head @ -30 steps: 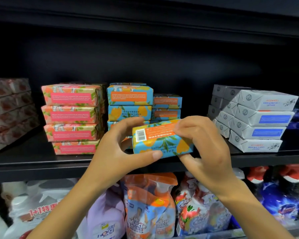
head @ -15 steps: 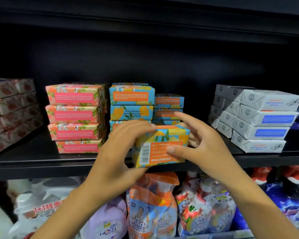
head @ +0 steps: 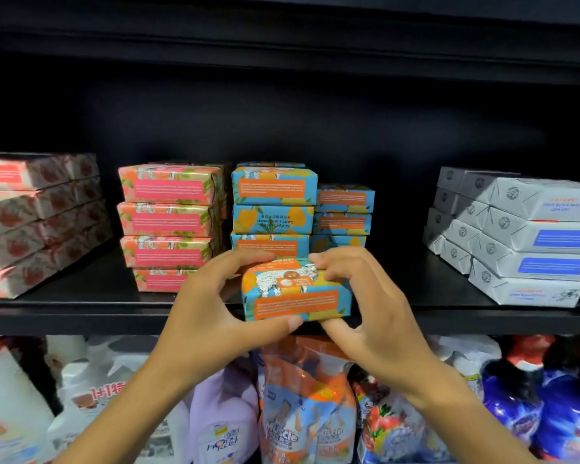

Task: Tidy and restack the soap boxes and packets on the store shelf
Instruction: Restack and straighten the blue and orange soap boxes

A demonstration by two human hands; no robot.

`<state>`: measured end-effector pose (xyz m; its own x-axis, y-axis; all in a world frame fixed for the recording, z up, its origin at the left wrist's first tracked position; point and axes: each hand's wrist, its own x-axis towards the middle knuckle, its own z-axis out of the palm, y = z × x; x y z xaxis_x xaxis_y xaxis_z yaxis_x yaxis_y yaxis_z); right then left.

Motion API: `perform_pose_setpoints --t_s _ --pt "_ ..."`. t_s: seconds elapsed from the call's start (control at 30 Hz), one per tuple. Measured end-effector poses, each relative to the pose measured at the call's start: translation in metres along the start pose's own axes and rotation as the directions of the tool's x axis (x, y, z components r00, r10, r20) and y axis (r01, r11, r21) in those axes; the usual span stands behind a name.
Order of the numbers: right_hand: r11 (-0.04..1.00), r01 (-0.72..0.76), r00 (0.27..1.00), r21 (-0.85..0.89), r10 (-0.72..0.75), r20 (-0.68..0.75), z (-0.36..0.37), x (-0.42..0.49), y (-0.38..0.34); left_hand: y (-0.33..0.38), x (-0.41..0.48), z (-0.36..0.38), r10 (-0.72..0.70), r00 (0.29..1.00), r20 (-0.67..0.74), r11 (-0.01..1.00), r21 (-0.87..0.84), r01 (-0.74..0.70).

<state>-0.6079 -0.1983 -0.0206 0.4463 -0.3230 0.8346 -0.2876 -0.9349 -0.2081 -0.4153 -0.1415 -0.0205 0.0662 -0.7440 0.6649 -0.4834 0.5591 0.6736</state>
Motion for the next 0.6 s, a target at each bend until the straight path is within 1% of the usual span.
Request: perform_pose_setpoints --t_s 0.13,0.2,0.27,0.3,0.37,0.5,0.6 --pt "0.984 -0.17 0.985 -0.047 0.171 0.018 -0.004 -0.008 0.011 -0.008 0.0 -0.01 0.041 0.997 -0.067 0.989 0.143 -0.031" --pt "0.966 -0.234 0.969 -0.113 0.241 0.05 -0.008 -0.012 0.017 -0.014 -0.001 -0.012 0.041 0.997 -0.067 0.979 0.203 -0.027" --pt "0.942 -0.27 0.95 -0.198 0.294 0.102 -0.009 -0.016 0.021 -0.019 -0.003 -0.012 0.01 0.999 -0.042 0.978 0.209 -0.001" --pt "0.932 -0.273 0.943 -0.237 0.308 0.124 -0.008 -0.017 0.023 -0.022 -0.004 -0.012 0.004 1.0 -0.03 0.975 0.221 0.002" --pt "0.922 -0.25 0.944 -0.297 0.3 0.136 -0.005 -0.021 0.025 -0.025 -0.005 -0.011 0.045 0.999 -0.012 0.953 0.301 -0.04" --pt "0.911 -0.218 0.96 -0.349 0.265 0.092 0.0 -0.024 0.028 -0.025 -0.006 -0.01 0.143 0.99 0.007 0.897 0.421 -0.133" --pt "0.901 -0.213 0.963 -0.377 0.259 0.074 0.002 -0.025 0.028 -0.025 -0.004 -0.01 0.171 0.985 -0.018 0.884 0.444 -0.145"
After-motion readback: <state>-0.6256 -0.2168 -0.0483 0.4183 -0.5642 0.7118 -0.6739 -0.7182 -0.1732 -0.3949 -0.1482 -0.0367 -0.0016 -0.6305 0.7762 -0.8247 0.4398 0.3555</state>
